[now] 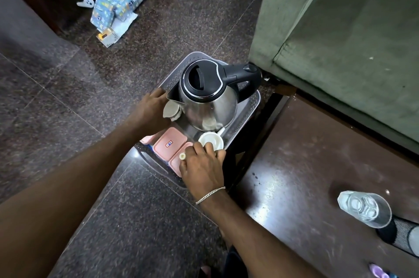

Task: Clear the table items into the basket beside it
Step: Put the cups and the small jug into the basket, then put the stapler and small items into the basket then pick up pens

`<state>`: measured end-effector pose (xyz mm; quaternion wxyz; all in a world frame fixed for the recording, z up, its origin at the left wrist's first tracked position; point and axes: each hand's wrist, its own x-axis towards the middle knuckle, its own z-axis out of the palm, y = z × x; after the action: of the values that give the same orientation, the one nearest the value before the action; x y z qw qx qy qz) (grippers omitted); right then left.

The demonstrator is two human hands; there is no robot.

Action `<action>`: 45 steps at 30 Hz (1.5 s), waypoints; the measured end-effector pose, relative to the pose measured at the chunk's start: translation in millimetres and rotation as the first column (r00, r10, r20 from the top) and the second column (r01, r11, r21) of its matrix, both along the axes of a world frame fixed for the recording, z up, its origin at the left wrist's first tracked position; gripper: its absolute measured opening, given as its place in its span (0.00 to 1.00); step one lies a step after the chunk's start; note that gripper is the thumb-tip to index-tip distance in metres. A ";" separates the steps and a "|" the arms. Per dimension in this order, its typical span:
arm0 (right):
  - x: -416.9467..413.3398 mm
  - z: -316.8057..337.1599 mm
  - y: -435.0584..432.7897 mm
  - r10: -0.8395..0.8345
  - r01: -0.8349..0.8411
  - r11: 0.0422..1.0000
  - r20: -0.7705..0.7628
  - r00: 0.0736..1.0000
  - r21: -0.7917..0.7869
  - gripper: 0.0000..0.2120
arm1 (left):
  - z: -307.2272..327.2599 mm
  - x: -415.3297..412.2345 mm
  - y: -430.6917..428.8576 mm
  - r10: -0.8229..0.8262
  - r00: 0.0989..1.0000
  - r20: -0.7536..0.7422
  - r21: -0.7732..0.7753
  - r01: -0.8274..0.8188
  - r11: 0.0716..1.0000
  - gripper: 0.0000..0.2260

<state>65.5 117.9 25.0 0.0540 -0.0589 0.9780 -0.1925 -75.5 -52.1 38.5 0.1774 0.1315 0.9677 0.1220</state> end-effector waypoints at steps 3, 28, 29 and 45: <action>0.0 -1.2 0.5 -0.010 0.010 1.000 -0.002 1.000 -0.014 0.08 | 0.4 0.2 -0.2 0.010 1.000 0.008 0.022 -0.010 1.000 0.24; 92.2 12.5 186.0 -0.195 0.179 0.978 -0.151 0.969 -0.109 0.14 | 3.2 153.0 130.5 0.132 0.923 -0.361 0.324 -0.009 0.946 0.28; 101.4 11.8 203.1 -0.222 0.208 0.973 -0.151 0.963 -0.101 0.13 | 2.4 158.3 151.3 0.102 0.935 -0.340 0.333 0.018 0.943 0.28; 273.7 -29.1 431.0 -0.578 0.593 0.798 0.144 0.803 -0.105 0.15 | -62.9 282.8 437.2 -0.516 0.856 -0.031 0.383 0.488 0.785 0.24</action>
<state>339.2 548.9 -4.1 0.0389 0.2528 0.9274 -0.2729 207.3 385.1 -24.5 0.2109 0.4110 0.8483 0.2590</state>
